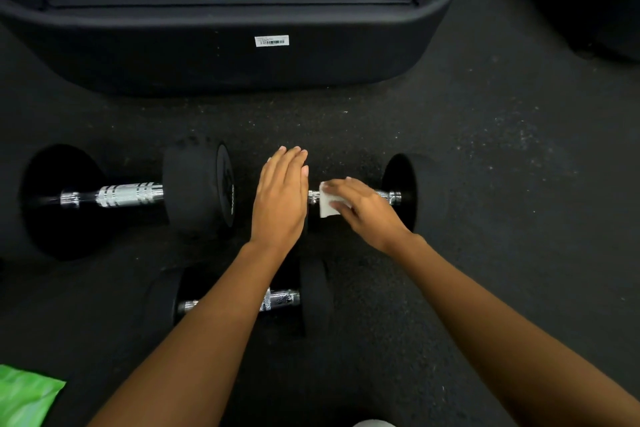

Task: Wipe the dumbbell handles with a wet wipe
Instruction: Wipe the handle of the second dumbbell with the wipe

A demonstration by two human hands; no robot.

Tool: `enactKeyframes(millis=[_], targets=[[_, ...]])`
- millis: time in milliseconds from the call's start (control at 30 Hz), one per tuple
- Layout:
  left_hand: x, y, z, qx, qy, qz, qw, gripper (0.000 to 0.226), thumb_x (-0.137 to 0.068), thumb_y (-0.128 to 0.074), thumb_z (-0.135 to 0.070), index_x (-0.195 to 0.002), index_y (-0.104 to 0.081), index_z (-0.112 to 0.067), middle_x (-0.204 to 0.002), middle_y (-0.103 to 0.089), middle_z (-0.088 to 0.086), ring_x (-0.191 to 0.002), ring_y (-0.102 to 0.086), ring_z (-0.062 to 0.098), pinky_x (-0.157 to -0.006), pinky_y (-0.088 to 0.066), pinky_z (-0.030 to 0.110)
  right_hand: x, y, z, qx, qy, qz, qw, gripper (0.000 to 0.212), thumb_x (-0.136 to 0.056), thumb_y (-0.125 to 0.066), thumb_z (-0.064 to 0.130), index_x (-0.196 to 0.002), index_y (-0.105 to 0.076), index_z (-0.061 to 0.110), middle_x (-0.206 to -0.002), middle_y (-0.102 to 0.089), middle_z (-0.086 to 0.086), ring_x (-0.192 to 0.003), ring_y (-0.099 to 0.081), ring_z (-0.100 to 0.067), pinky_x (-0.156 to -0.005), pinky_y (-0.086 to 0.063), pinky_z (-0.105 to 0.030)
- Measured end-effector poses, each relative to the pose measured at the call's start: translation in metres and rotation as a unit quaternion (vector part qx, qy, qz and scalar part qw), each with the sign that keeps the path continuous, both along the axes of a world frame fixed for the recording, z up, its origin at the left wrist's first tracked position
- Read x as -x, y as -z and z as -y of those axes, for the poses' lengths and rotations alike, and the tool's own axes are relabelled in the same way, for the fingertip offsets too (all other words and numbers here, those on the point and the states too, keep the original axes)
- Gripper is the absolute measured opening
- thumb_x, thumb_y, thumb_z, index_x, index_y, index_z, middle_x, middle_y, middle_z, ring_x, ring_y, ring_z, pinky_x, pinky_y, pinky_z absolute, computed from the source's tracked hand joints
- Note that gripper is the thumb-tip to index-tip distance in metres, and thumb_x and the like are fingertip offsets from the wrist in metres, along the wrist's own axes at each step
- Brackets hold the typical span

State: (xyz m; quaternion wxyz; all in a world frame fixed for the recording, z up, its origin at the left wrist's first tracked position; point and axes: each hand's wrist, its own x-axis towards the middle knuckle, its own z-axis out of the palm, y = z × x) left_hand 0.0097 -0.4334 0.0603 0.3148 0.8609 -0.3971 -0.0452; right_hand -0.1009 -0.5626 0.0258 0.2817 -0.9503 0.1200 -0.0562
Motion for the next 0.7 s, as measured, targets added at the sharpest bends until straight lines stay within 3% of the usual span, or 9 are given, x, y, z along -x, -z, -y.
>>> enactKeyframes(millis=[233, 433, 700], targets=[[-0.001, 0.002, 0.001, -0.001, -0.001, 0.011, 1.000, 0.055, -0.096, -0.017, -0.030, -0.129, -0.048, 0.001, -0.134, -0.050, 0.017, -0.133, -0.035, 0.028, -0.112, -0.023, 0.039, -0.026, 0.004, -0.017, 0.010, 0.030, -0.034, 0.999, 0.033, -0.097, -0.045, 0.018, -0.128, -0.052, 0.008, -0.124, -0.059, -0.010, -0.117, -0.051, -0.024, -0.106, -0.034, -0.037], [0.000, 0.004, 0.000, 0.001, 0.000, 0.015, 1.000, 0.053, -0.096, -0.019, -0.029, -0.129, -0.048, 0.000, -0.134, -0.050, 0.016, -0.133, -0.036, 0.027, -0.112, -0.025, 0.041, -0.001, 0.001, -0.004, 0.022, -0.019, 0.017, 0.999, 0.032, -0.094, -0.052, 0.008, -0.125, -0.054, 0.006, -0.128, -0.057, -0.009, -0.121, -0.050, -0.020, -0.113, -0.024, -0.030], [-0.001, 0.004, 0.001, 0.008, -0.004, 0.018, 1.000, 0.054, -0.096, -0.018, -0.028, -0.128, -0.049, 0.001, -0.133, -0.051, 0.017, -0.133, -0.036, 0.028, -0.112, -0.022, 0.037, -0.027, 0.001, -0.018, 0.039, 0.013, -0.025, 0.999, 0.034, -0.097, -0.045, 0.013, -0.129, -0.050, 0.003, -0.125, -0.059, -0.014, -0.118, -0.052, -0.026, -0.111, -0.022, -0.030]])
